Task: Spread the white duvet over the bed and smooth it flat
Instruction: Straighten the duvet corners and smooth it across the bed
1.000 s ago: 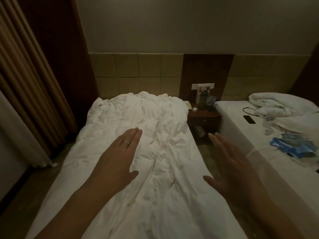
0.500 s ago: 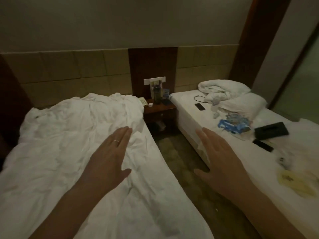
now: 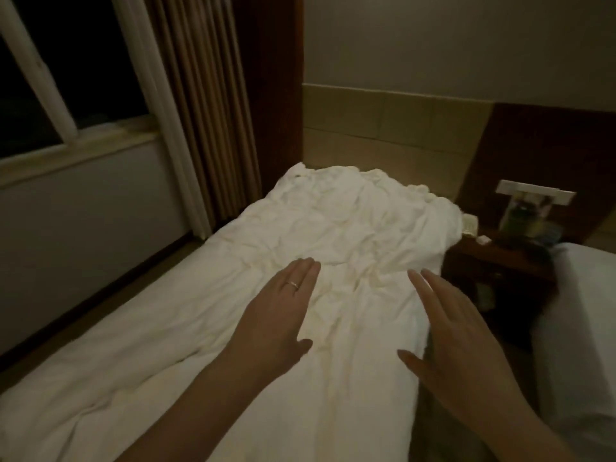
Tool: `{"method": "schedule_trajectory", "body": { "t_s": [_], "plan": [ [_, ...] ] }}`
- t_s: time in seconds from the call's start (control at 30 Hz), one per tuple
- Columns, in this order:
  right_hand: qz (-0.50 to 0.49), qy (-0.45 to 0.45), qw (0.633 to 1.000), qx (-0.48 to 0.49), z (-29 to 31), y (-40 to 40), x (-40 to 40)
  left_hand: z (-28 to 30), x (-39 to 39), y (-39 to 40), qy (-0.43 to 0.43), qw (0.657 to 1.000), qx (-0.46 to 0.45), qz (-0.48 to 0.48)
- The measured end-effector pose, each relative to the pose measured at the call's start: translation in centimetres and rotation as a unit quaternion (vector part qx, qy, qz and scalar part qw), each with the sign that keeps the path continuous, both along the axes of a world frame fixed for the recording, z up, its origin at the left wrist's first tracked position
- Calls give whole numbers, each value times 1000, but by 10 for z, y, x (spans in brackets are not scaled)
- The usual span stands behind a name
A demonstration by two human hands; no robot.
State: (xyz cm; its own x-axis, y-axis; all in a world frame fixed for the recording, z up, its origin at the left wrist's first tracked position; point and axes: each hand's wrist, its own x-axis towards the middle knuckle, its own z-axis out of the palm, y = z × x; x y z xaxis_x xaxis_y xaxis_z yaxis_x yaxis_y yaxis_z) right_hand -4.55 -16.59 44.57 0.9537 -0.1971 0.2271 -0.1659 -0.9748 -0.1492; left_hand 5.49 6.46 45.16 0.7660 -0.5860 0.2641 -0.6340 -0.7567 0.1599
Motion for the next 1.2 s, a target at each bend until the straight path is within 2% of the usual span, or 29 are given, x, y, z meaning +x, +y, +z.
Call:
{"method": "schedule_trajectory", "body": {
  "t_s": [0.1, 0.27, 0.4, 0.6, 0.67, 0.87, 1.03, 1.2],
  "plan": [
    [29, -2, 1000, 6, 1, -19, 0, 5, -17, -7, -7, 999, -2, 34],
    [29, -18, 999, 17, -4, -49, 3, 1, -13, -33, -19, 999, 5, 32],
    [45, -14, 999, 17, 1, -105, 3, 6, -5, -79, -23, 998, 9, 55],
    [58, 8, 998, 15, -4, -244, 18, -10, -2, -202, -29, 996, 19, 87],
    [64, 30, 997, 11, -5, -299, 21, -20, -1, -256, -6, 996, 20, 92],
    [29, 49, 998, 18, 1, -446, 38, -26, 29, -408, 14, 998, -12, 62],
    [46, 62, 997, 4, -22, -513, 93, -49, 75, -471, 17, 997, -22, 66],
    [64, 80, 995, 22, -56, -577, 184, -87, 161, -541, 42, 996, -42, 70]
  ]
}}
